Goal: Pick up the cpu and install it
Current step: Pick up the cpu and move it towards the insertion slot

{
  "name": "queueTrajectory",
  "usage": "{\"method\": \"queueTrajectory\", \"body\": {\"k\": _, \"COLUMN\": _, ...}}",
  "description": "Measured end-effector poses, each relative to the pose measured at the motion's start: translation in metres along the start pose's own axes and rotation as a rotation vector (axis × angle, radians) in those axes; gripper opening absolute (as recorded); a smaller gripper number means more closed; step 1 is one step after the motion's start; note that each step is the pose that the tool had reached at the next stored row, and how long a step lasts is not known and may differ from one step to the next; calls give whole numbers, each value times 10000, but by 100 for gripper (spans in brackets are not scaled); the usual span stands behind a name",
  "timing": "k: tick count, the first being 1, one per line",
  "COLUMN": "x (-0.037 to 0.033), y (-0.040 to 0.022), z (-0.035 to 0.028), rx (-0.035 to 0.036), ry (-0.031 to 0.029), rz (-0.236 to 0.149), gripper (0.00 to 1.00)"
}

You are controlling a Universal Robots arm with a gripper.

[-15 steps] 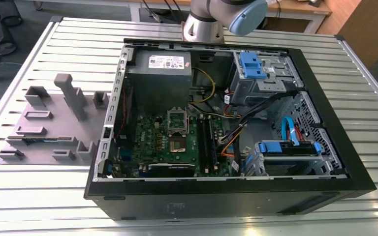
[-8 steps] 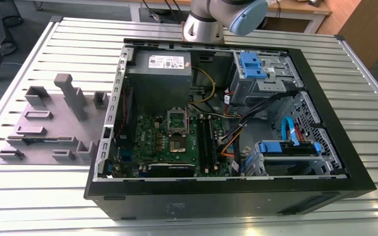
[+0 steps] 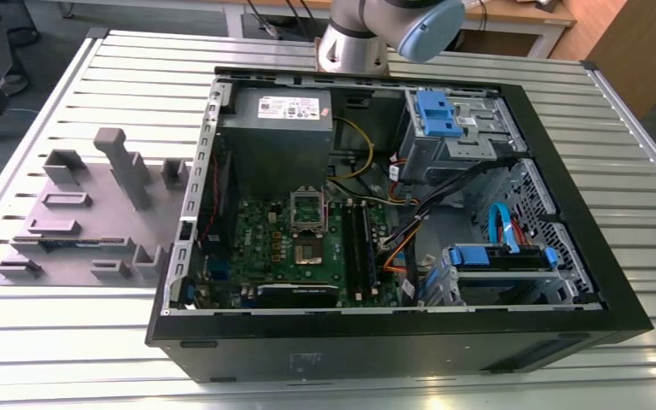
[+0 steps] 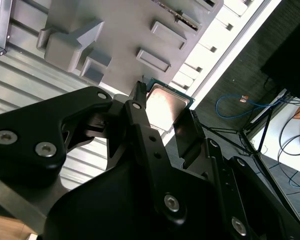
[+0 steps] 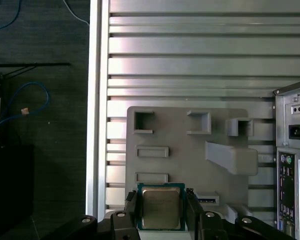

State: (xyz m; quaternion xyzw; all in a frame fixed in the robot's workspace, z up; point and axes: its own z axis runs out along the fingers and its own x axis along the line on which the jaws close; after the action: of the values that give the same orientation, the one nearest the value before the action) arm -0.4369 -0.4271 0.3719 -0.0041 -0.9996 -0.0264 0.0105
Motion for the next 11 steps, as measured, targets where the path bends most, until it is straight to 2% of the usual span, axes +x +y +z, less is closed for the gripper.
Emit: {"method": "queueTrajectory", "body": {"k": 11, "x": -70, "y": 0, "z": -1, "rx": -1, "ry": -1, "rz": -1, "gripper": 47}}
